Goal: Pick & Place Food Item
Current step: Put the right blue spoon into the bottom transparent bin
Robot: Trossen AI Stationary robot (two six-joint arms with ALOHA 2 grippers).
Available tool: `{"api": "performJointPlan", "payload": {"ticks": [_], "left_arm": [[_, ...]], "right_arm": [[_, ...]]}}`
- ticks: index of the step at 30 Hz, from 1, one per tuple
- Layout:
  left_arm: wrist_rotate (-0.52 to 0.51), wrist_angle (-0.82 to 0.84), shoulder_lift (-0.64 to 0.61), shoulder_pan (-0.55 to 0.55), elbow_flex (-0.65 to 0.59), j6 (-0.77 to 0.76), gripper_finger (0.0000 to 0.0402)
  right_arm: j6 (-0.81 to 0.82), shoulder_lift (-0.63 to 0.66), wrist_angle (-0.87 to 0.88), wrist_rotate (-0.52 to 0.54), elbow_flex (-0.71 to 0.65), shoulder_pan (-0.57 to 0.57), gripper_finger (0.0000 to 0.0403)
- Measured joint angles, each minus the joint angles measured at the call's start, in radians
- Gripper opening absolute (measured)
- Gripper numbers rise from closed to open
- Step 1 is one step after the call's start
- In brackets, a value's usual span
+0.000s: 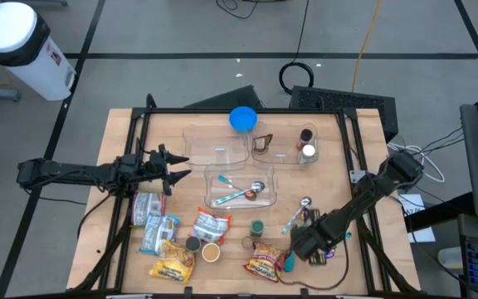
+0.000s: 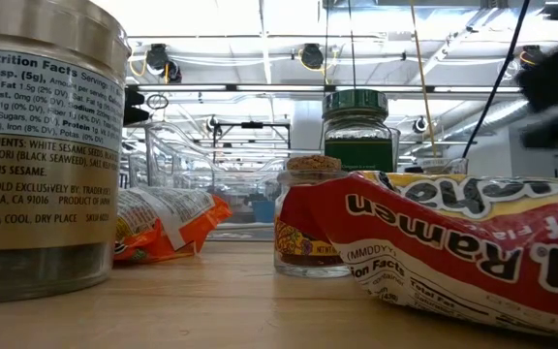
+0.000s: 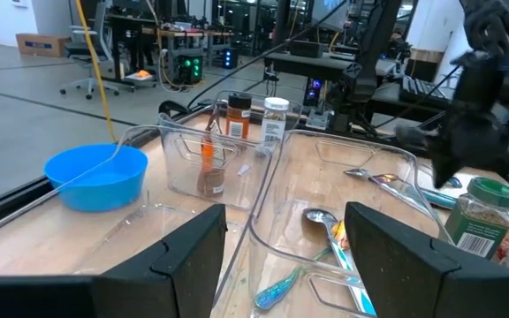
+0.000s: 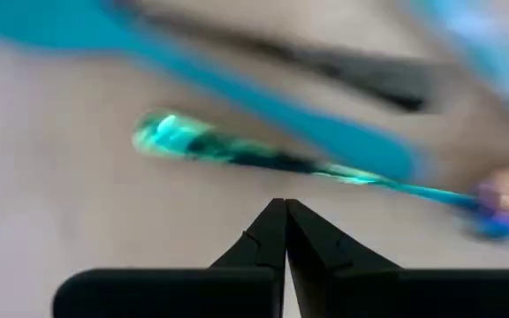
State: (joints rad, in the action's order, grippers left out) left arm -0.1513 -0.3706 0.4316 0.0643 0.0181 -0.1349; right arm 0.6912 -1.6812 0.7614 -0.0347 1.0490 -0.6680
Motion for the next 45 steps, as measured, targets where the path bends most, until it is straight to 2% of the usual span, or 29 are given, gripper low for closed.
{"api": "performJointPlan", "payload": {"ticks": [4,9,14,17,20,24,33,45], "left_arm": [[0.000,0.000,0.000,0.000,0.000,0.000,0.0241],[0.000,0.000,0.000,0.000,0.000,0.000,0.0241],[0.000,0.000,0.000,0.000,0.000,0.000,0.0241],[0.000,0.000,0.000,0.000,0.000,0.000,0.0241],[0.000,0.000,0.000,0.000,0.000,0.000,0.0241],[0.000,0.000,0.000,0.000,0.000,0.000,0.0241],[0.000,0.000,0.000,0.000,0.000,0.000,0.0241],[0.000,0.000,0.000,0.000,0.000,0.000,0.0241]], "right_arm": [[0.096,0.068,-0.028,0.029,-0.024,-0.008,0.0015],[0.150,0.132,-0.082,-0.038,-0.062,-0.019,0.0088],[0.161,0.158,-0.092,-0.089,-0.123,-0.084,0.0172],[0.206,0.156,-0.099,-0.128,-0.166,-0.135,0.0200],[0.301,0.156,-0.120,-0.182,-0.203,-0.177,0.0209],[0.383,0.157,-0.156,-0.225,-0.236,-0.224,0.0204],[0.376,0.162,-0.180,-0.096,-0.279,-0.251,0.0169],[0.296,0.160,-0.175,-0.060,-0.310,-0.208,0.0058]]}}
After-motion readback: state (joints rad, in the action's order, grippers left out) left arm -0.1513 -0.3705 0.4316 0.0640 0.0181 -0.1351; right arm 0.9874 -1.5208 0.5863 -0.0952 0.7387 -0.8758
